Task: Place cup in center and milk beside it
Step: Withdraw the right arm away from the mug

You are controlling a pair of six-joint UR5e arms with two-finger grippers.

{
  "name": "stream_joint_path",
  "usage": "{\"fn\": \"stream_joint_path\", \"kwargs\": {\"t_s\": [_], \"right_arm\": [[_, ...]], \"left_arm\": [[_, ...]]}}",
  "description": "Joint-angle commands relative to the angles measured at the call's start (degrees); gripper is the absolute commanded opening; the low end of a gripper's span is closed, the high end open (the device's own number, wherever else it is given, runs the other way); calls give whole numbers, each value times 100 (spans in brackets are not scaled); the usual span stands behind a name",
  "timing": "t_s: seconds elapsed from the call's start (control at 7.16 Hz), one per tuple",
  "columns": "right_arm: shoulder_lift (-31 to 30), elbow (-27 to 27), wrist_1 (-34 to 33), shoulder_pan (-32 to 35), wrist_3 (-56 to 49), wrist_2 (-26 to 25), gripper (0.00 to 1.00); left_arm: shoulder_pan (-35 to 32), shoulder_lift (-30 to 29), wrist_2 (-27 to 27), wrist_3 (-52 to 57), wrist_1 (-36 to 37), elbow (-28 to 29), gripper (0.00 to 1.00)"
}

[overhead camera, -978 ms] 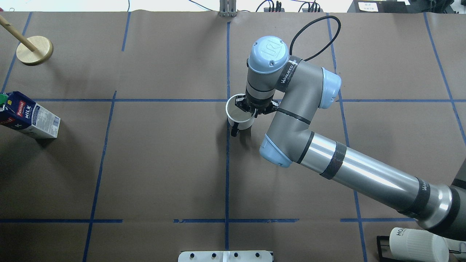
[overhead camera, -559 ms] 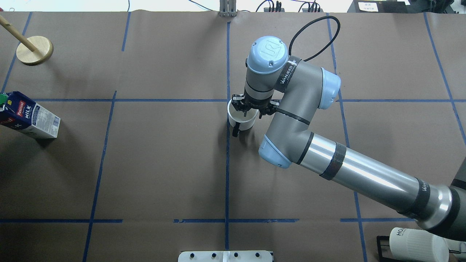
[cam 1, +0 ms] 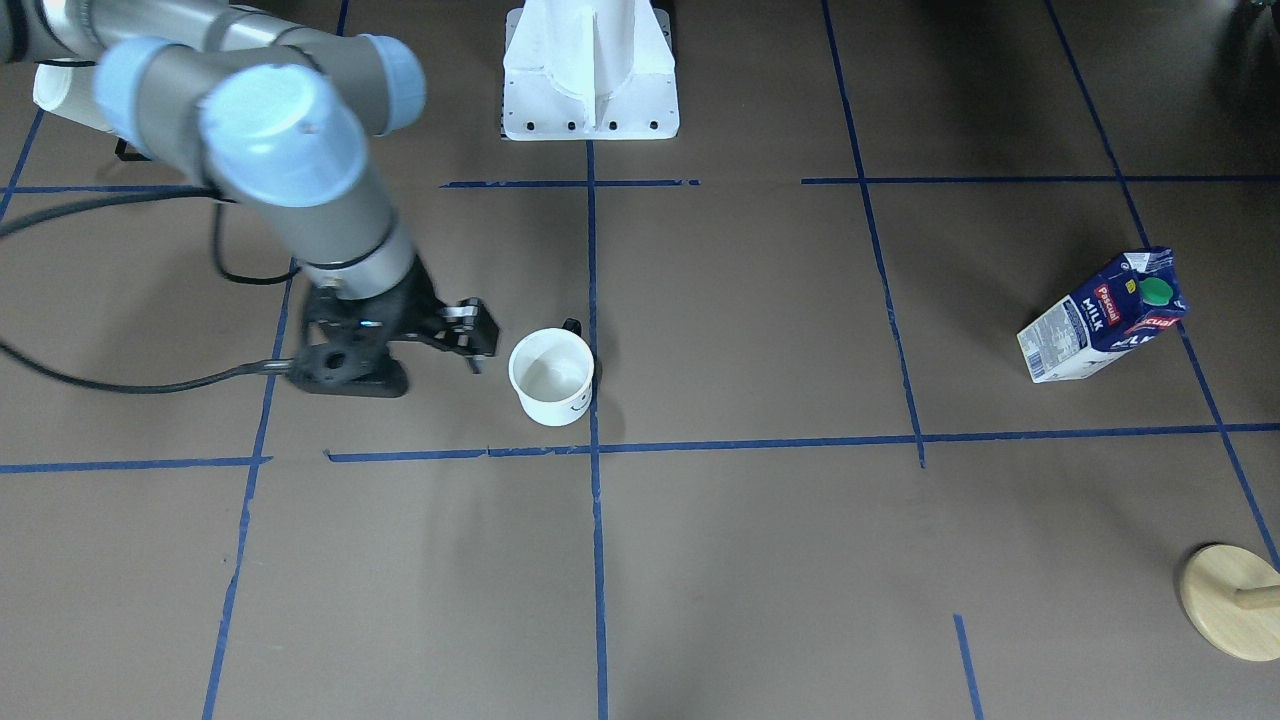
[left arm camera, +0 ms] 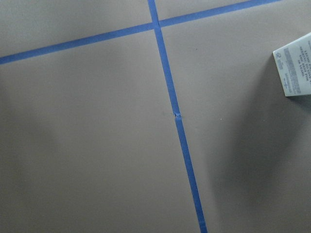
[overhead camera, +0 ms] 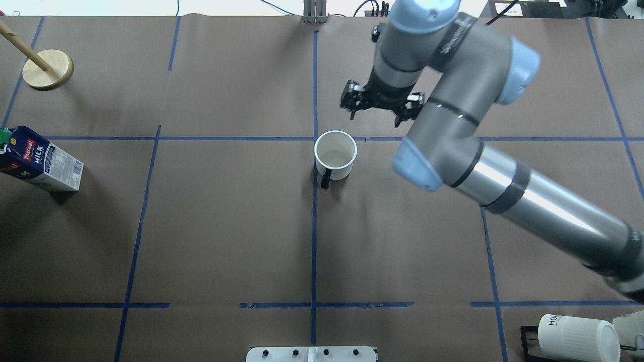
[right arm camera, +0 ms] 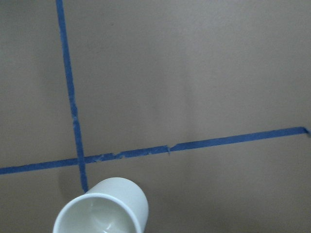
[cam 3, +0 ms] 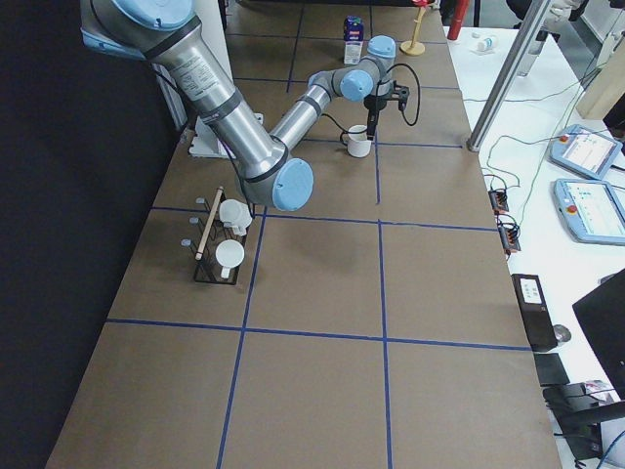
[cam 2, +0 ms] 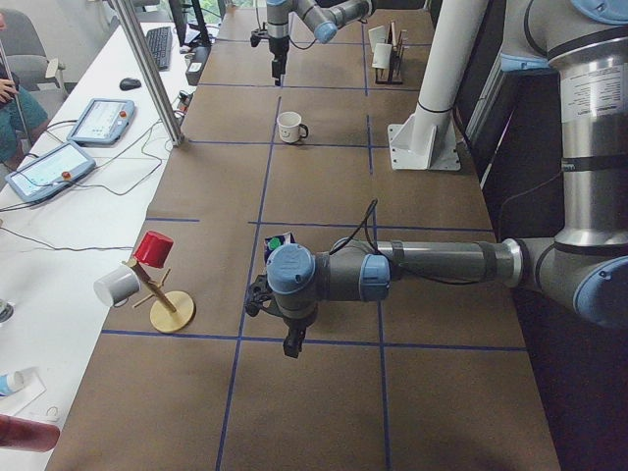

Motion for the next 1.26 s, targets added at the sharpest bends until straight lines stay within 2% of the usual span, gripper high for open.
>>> {"fn": "stream_joint_path", "kwargs": {"t_s": [0.0,0.14,0.42,0.7,0.84,1.12], "right_arm": [[-973,347,-76,1004,-1916,674,98],[-1395,356,-84,1471,-2876,879,98],[-2387,365,-32,2184,-4661,959,99],[-3486,408,-6,3036,-6428,986,99],[-3883,426,-5,3423,-6975,977,99],[-4517,1046,-14,3647,-6825,978,99]], "left_arm": [[0,-257,58,-41,-705,87,100],[9,-554,24,-190,-606,105,100],[9,-627,-3,-585,-447,-8,100],[78,-768,-117,-1007,-429,-359,100],[175,-768,-126,-1287,-429,-474,100],[683,-786,-48,-2574,-437,-772,100]]}}
